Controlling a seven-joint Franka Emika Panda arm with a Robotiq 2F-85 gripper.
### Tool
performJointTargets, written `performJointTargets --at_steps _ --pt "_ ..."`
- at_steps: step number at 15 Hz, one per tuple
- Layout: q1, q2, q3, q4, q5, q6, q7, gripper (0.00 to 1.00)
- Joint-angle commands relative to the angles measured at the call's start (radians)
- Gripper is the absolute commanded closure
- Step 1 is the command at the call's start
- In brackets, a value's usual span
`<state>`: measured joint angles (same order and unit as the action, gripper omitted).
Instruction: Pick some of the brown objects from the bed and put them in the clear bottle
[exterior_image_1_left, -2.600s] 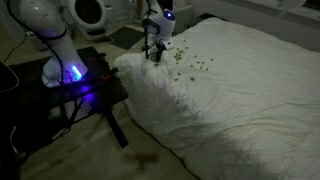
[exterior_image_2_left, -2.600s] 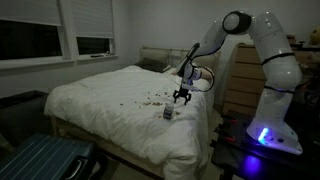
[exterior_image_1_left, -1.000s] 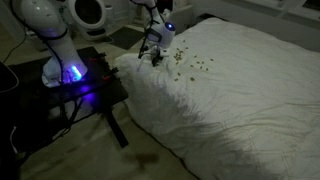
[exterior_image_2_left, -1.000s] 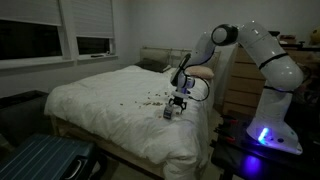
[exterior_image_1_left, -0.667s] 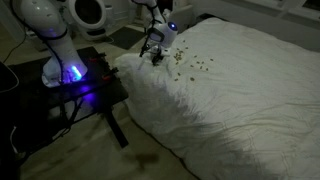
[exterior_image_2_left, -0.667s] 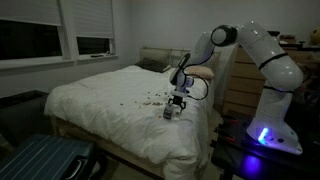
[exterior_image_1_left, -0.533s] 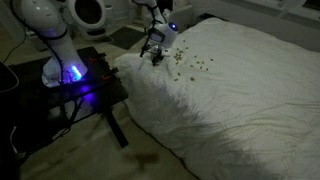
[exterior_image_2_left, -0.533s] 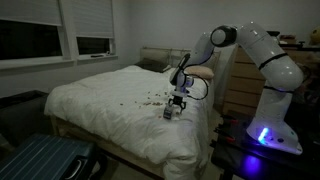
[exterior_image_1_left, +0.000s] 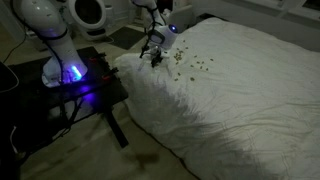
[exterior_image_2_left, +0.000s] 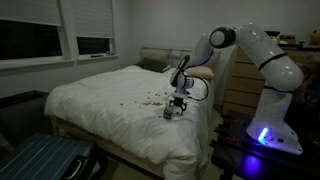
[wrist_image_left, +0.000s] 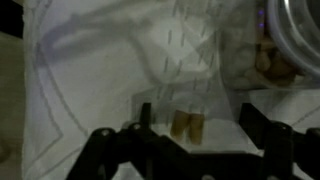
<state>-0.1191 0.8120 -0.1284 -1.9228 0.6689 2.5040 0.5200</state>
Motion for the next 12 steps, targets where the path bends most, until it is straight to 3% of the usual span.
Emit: performJointTargets --at_steps 1,7,8,9,10,11,12 --pt "0.006 -0.006 -0.015 0.002 -0.028 -0.027 0.03 0.4" --pt "0.008 -0.012 -0.026 -0.001 -0.034 -0.028 0.033 0.87" --pt "0.008 -0.014 -0.029 -0.003 -0.036 -0.028 0.034 0.89" --pt "0.007 -0.015 -0.031 -0.005 -0.037 -0.028 0.034 0.84" --pt "0.006 -0.017 -0.034 -0.007 -0.037 -0.028 0.033 0.66" --pt "0.004 -0.017 -0.036 -0.008 -0.037 -0.029 0.031 0.58" --pt "0.003 -0.017 -0.038 -0.009 -0.039 -0.028 0.029 0.94"
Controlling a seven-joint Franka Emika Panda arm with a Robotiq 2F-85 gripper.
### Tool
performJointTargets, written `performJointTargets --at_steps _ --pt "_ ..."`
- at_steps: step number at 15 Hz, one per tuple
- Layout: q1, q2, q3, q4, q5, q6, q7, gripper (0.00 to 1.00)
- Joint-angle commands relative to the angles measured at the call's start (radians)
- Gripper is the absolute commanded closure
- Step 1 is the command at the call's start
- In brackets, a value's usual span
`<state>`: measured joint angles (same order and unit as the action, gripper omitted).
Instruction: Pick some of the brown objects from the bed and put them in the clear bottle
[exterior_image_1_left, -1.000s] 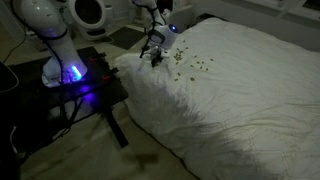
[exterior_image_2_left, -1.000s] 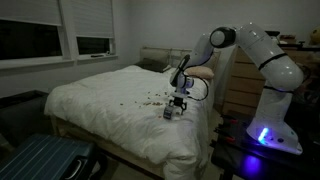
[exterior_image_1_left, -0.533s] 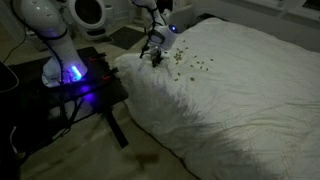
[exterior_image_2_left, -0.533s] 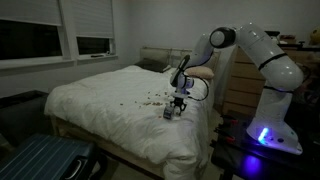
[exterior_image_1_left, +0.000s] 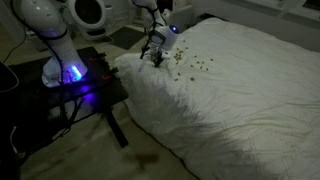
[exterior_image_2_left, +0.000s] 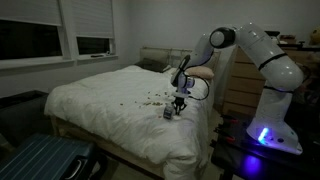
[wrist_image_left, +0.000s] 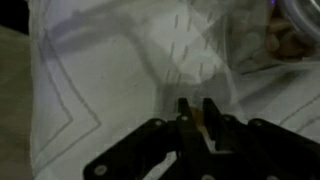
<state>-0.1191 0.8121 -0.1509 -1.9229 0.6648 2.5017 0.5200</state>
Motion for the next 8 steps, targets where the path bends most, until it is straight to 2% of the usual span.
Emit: performJointTargets --at_steps 1,3,8 --pt "0.003 -0.017 -0.018 -0.01 -0.036 -0.026 0.028 0.92" --pt "0.001 -0.02 -0.02 -0.01 -0.041 -0.029 0.027 1.0" --pt "0.022 -0.037 -0.028 -0.017 -0.076 -0.021 0.045 0.99"
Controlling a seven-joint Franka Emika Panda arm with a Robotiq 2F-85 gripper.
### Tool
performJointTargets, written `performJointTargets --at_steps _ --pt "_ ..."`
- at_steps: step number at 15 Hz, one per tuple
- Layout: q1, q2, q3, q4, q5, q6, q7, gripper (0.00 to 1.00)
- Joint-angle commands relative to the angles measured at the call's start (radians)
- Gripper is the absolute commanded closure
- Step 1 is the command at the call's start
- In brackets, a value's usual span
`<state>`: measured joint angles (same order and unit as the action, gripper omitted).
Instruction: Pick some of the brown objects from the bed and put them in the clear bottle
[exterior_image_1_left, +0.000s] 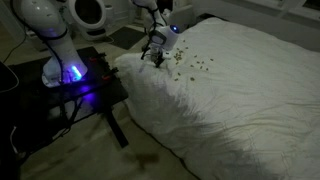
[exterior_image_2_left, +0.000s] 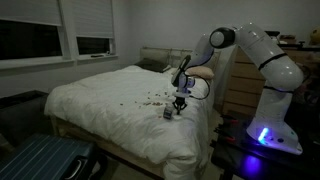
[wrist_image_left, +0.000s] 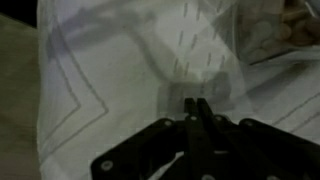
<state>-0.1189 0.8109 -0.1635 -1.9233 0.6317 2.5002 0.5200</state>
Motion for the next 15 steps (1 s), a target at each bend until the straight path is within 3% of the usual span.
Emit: performJointTargets --at_steps 1,7,15 --pt "0.029 -0.044 -0.017 -0.021 -0.052 -0.014 0.05 0.99" --pt "0.086 -0.14 -0.028 -0.045 -0.137 0.009 0.123 0.99" --pt "0.101 -0.221 -0.048 -0.059 -0.244 0.045 0.237 0.99"
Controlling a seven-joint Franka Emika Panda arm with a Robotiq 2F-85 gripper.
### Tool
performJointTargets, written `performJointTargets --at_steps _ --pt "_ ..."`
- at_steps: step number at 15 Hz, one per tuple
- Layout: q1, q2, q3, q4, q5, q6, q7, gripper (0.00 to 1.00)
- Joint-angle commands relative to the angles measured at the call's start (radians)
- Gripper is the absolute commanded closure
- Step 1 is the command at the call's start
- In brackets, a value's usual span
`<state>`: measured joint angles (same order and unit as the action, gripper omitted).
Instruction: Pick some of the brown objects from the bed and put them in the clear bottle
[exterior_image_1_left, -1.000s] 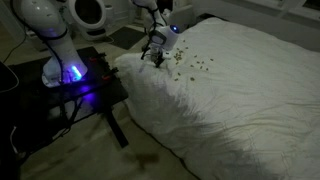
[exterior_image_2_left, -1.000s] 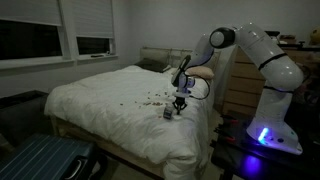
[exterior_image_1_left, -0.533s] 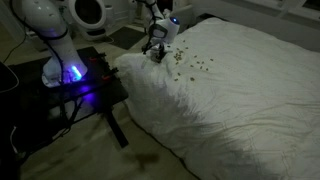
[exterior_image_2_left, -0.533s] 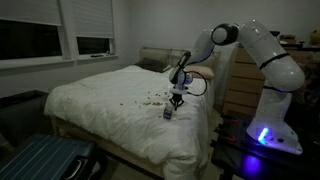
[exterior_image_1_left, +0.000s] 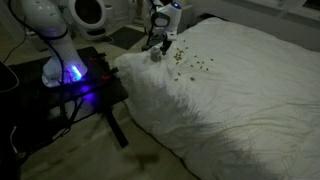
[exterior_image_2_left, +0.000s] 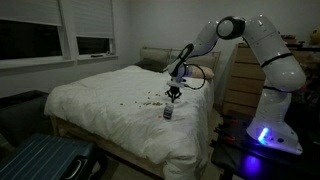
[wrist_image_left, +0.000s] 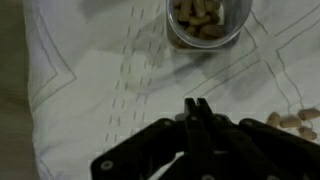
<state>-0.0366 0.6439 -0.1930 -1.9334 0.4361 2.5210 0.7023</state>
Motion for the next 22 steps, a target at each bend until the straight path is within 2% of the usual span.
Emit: performJointTargets --at_steps 1,10,16,22 --pt "0.021 -0.06 -0.02 -0.051 -0.062 0.025 0.062 0.99" --pt "0.073 -0.123 -0.003 -0.06 -0.179 -0.015 0.064 0.99" --pt "0.085 -0.128 0.03 -0.048 -0.191 -0.043 0.047 0.99" --pt "0.07 -0.123 0.059 -0.024 -0.18 -0.145 0.022 0.99"
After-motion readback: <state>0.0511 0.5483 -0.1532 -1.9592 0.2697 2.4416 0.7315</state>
